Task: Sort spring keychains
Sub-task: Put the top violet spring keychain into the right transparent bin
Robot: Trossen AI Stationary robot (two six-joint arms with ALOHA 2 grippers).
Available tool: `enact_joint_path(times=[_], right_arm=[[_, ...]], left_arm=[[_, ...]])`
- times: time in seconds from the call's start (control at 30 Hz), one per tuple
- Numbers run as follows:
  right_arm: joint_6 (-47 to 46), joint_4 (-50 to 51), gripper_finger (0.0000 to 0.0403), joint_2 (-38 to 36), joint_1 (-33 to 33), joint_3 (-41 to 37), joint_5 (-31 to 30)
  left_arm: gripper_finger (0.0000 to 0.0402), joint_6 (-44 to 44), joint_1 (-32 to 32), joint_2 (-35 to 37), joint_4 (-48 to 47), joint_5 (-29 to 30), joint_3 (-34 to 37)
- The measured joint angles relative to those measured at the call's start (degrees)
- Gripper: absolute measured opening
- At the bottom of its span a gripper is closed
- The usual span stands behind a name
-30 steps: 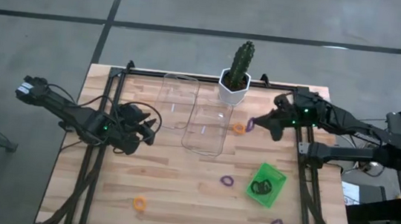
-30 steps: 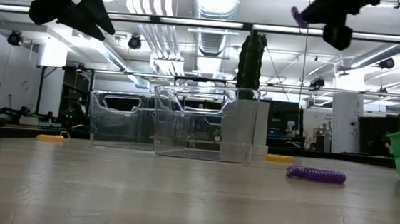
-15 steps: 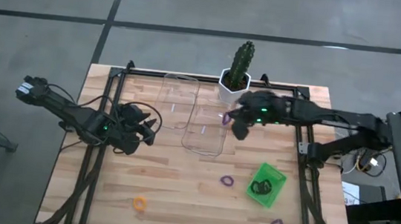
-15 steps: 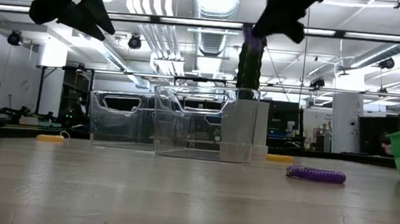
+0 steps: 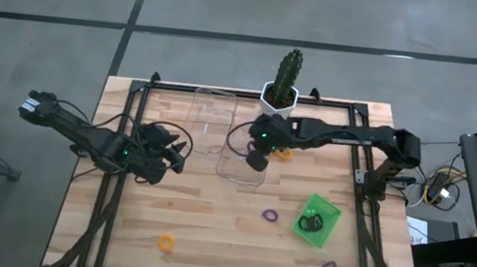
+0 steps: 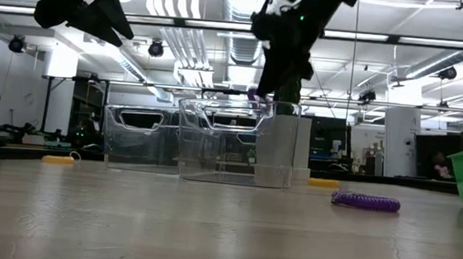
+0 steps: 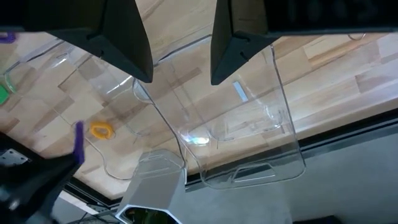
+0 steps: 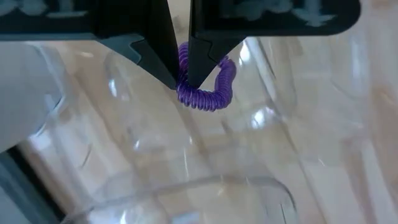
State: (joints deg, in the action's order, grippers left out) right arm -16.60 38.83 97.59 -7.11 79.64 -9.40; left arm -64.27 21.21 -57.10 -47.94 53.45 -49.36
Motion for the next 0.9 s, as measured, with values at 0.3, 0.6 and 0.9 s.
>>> enact_joint_path(times=[0.3, 0.6, 0.9], right_arm=[[-0.7, 1.5, 0.0022, 5.8, 0.0, -0.5, 0.2], [-0.7, 1.3, 0.0022, 6.6, 0.0, -0.5, 0.4], [0.1, 1.3, 0.0051, 6.6, 0.1, -0.5, 1.1]], left_arm=[[0.0153, 0.0, 0.0, 0.0, 0.2, 0.0, 0.0], [0.0153, 0.0, 0.0, 0.0, 0.6, 0.0, 0.0], [0.0153, 0.0, 0.0, 0.0, 1.3, 0.0, 0.0]])
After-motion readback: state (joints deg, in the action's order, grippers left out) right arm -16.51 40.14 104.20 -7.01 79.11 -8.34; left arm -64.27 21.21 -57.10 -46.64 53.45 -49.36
